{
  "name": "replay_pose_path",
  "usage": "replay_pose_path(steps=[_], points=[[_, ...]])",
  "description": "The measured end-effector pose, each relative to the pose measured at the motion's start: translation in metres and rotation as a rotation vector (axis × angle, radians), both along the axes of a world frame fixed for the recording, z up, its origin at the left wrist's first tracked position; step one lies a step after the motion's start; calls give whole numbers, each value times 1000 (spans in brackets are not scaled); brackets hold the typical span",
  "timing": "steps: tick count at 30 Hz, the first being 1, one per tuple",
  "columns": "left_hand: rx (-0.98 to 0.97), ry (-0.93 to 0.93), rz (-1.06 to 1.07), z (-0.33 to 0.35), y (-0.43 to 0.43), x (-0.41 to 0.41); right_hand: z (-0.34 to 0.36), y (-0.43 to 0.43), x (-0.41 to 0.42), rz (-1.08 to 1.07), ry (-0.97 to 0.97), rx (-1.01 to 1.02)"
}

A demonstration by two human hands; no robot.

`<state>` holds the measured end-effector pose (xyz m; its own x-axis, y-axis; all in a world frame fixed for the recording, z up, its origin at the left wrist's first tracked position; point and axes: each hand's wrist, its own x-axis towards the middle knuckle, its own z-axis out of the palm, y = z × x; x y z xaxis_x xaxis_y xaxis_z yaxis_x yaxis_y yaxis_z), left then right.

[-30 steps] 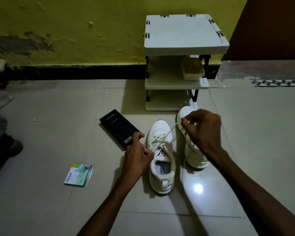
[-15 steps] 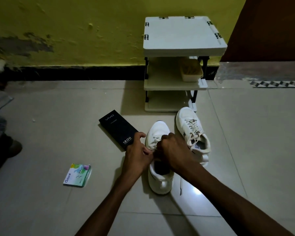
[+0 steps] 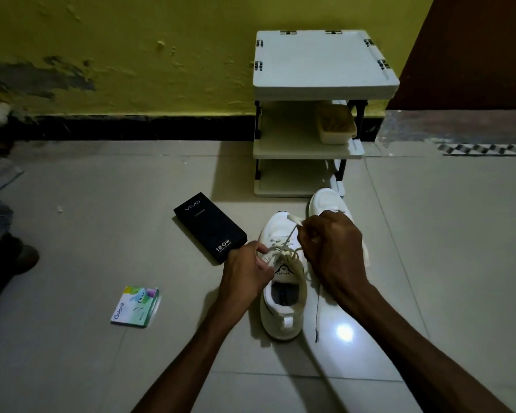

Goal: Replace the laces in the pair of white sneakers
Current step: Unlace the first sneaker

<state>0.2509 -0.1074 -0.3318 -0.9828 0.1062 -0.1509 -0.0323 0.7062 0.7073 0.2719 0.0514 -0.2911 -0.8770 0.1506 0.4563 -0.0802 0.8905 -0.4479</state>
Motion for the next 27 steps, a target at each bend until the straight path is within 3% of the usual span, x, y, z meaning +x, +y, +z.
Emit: replay_pose_path(steps=[3, 5, 7, 10, 12, 21, 27], points=[[-11, 24, 27, -4, 0, 2, -4, 2, -1, 123, -188, -31], [47, 28, 35, -7, -1, 6, -7, 3, -4, 205, -336, -157], [114, 43, 82, -9, 2, 10, -8, 1, -5, 171, -449, -451], [134, 101, 156, -11, 8, 18, -5, -3, -7, 158, -557, -1094], [112, 132, 190, -11, 10, 23, -6, -3, -8, 155, -576, -1272], [115, 189, 211, -16, 14, 31, -26, -7, -8, -29, -582, -1045], [78, 191, 190, -12, 15, 35, -25, -8, -14, 21, -645, -641]])
